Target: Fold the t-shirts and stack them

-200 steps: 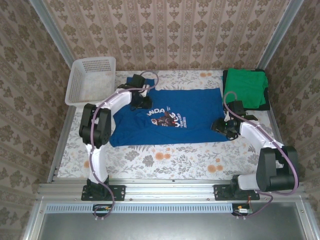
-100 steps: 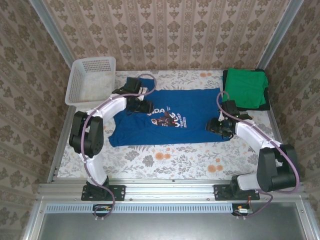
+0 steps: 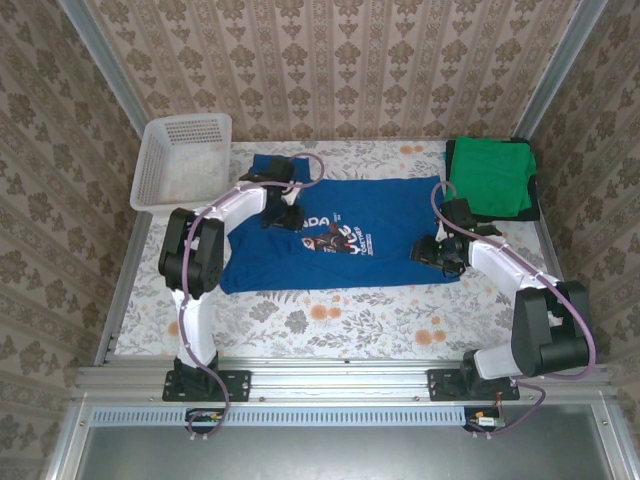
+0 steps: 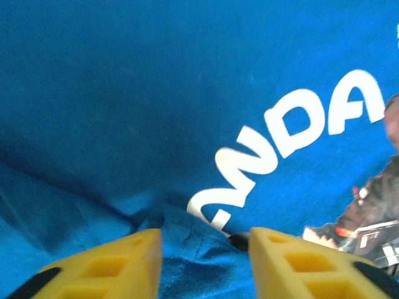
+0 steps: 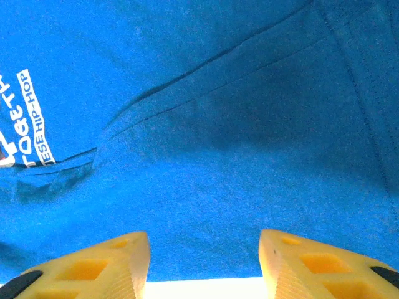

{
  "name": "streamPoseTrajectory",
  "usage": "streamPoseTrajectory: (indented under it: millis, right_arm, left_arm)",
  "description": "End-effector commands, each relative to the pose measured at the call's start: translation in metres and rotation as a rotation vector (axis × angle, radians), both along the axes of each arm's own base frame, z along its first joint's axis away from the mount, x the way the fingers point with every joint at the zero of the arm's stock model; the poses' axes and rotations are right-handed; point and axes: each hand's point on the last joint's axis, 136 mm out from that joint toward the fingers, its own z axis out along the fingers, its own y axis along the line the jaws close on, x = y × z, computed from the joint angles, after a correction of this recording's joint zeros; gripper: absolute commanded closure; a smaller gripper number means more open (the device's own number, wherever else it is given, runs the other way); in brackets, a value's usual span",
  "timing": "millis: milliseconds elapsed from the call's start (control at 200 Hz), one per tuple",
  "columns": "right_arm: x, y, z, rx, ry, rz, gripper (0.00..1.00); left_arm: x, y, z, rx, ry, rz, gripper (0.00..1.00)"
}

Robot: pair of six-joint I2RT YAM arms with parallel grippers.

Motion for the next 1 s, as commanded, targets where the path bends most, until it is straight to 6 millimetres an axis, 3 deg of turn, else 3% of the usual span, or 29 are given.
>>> streamPoseTrajectory:
  millis: [0,65,95,200,275,400,480,575,670,775,920,995]
  right_arm:
    - [0.001,-0.001,-0.005,-0.013,0.001,-0.002,0.48]
    - [0.0,-0.002,-0.006,-0.013,0.004,-0.002,0.48]
    - [0.0,-0.002,-0.006,-0.014,0.004,-0.001,0.48]
    - [-0.001,-0.002,-0.006,-0.016,0.003,-0.001,0.48]
    - [-0.001,-0.002,-0.007,-0.017,0.005,0.002,0.48]
    - [-0.002,-0.001,-0.011,-0.012,0.01,0.001,0.48]
    - [-0.001,-0.001,-0.013,-0.011,0.014,0.002,0.48]
    - [-0.001,-0.002,-0.015,-0.016,0.022,0.003,0.48]
    - [-0.001,-0.003,-0.016,-0.02,0.023,-0.001,0.48]
    - [-0.002,-0.001,-0.017,-0.011,0.02,-0.002,0.48]
    - [-0.004,-0.002,-0.017,-0.016,0.024,-0.003,0.48]
    - [-0.005,-0.002,-0.017,-0.016,0.021,-0.002,0.48]
  left_arm:
    - [-0.001,0.008,-0.005,0.072,0.015,-0.027,0.71]
    - [-0.001,0.009,-0.007,0.078,0.023,-0.028,0.8]
    - [-0.007,-0.004,-0.007,0.079,0.025,-0.06,0.84]
    - [-0.01,-0.004,0.002,0.117,0.008,-0.062,0.85]
    - [-0.013,0.007,0.013,0.155,-0.018,-0.025,0.67]
    - [-0.023,0.027,0.023,0.159,-0.062,0.031,0.51]
    - [-0.03,0.026,0.015,0.15,-0.072,-0.02,0.42]
    - [-0.038,0.019,-0.004,0.188,-0.031,-0.101,0.41]
    - [-0.039,0.02,-0.021,0.283,0.015,-0.15,0.46]
    - [-0.033,0.01,-0.027,0.265,0.019,-0.188,0.54]
    - [-0.024,0.003,-0.02,0.273,0.001,-0.22,0.74]
    - [-0.018,-0.003,-0.01,0.291,-0.04,-0.248,0.79]
